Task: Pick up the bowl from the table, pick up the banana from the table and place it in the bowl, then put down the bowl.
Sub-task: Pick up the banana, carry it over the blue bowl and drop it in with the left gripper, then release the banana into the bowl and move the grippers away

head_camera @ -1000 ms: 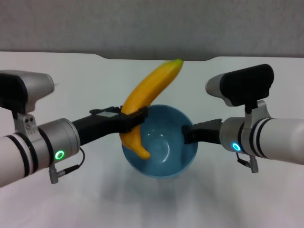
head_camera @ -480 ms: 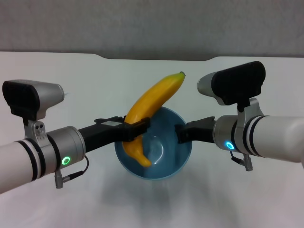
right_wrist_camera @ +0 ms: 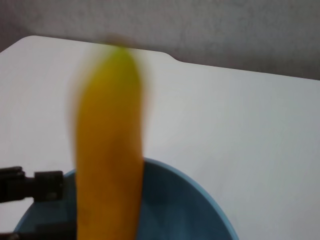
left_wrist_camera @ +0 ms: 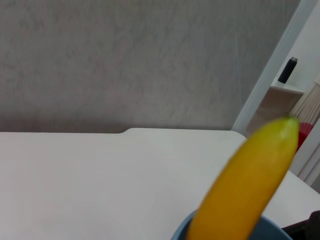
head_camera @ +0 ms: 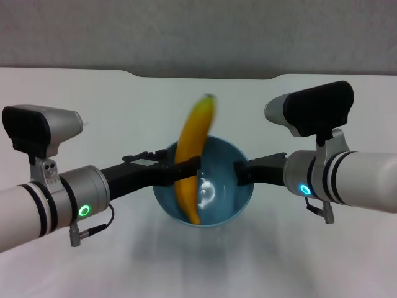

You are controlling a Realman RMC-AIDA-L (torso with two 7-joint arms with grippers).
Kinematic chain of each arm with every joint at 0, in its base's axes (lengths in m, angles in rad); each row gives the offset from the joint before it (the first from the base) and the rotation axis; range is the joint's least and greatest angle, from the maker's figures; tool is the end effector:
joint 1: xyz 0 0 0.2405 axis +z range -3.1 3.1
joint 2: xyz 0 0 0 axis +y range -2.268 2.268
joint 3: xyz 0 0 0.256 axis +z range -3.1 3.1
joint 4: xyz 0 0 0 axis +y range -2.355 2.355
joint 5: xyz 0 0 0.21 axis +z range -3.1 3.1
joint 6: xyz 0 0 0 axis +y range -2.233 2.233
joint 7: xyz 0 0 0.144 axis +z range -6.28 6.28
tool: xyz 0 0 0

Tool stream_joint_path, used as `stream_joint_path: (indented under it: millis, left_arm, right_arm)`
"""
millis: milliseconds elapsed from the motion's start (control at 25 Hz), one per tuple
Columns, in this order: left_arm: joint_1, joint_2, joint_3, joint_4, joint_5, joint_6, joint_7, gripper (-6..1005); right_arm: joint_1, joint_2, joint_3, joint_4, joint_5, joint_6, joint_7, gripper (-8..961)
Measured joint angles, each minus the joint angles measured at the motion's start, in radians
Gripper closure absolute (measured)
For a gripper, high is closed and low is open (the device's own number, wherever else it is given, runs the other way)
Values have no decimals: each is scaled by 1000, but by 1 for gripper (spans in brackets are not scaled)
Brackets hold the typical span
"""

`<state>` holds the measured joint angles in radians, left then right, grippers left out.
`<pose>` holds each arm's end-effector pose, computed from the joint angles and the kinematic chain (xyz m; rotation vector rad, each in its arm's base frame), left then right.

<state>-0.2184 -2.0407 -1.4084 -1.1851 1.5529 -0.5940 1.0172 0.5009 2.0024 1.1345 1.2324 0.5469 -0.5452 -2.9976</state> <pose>-0.2100 0.3423 -0.0459 -2.2706 -1.0733 -0.6356 0.1620 0.3728 -0.0825 -2.2396 1.0094 0.1862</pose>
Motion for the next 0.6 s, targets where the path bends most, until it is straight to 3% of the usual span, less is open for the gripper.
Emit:
stream_joint_path:
  millis: [240,400,600]
  left_arm:
    - [37,4,-66,-16,7,2,7,89]
    - [84,4,-147,-22,29,7,43,89]
    - [135,1,-245,7,44,32,104,88]
  right_arm:
    - [-3,-2,10,-7,-1,-12,1,919]
    - [8,-3,34,-28,24,-41,1,920]
    - [72,-5,45,-111,102,-57,1,921]
